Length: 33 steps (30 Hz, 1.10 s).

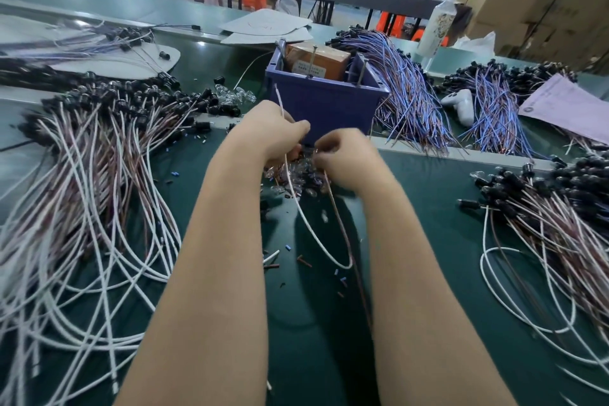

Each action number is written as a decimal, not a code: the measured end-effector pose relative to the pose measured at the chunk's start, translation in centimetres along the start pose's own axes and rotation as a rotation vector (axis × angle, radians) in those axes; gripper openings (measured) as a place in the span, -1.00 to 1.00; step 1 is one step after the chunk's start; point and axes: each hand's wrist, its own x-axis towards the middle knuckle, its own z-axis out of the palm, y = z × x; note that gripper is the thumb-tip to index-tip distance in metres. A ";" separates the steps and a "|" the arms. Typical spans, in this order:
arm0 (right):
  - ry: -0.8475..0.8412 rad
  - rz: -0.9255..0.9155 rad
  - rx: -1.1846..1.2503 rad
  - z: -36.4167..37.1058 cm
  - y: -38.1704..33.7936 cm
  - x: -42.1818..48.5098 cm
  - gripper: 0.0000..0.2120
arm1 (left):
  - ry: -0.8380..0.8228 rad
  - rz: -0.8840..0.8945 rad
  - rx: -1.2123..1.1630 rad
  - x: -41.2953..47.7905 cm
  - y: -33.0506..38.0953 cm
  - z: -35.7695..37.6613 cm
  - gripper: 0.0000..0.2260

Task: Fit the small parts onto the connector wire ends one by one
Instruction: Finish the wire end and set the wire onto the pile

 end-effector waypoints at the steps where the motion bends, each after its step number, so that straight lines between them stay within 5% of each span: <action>1: 0.034 -0.021 0.206 -0.8 -0.1 -0.1 -0.87 | 0.006 0.029 -0.020 -0.1 0.0 -0.1 -0.72; 5: 0.074 -0.033 0.869 -2.8 -0.1 -0.5 -0.93 | -0.046 0.226 -0.188 -0.9 0.8 0.1 -0.79; 13: -0.180 0.003 1.320 -3.6 0.5 -0.7 -0.84 | -0.128 0.345 -0.410 -1.2 1.0 -0.3 -0.95; 16: -0.165 0.028 1.287 -3.1 0.3 -0.5 -0.81 | -0.131 0.314 -0.418 -1.2 0.8 -0.2 -0.93; 20: 0.126 -0.063 0.610 -2.5 0.0 0.3 -0.82 | -0.044 0.227 -0.196 -0.8 1.3 0.6 -0.85; 22: 0.203 -0.107 0.492 -2.5 -0.1 0.4 -0.83 | -0.030 0.214 -0.153 -0.6 1.7 0.6 -0.84; 27: -0.073 -0.074 1.080 -2.7 0.2 0.0 -0.76 | -0.078 0.258 -0.148 -0.9 2.2 -0.3 -0.88; 33: -0.105 -0.056 1.049 -1.9 0.6 0.3 -0.75 | -0.069 0.220 0.013 -1.0 2.1 -0.4 -0.82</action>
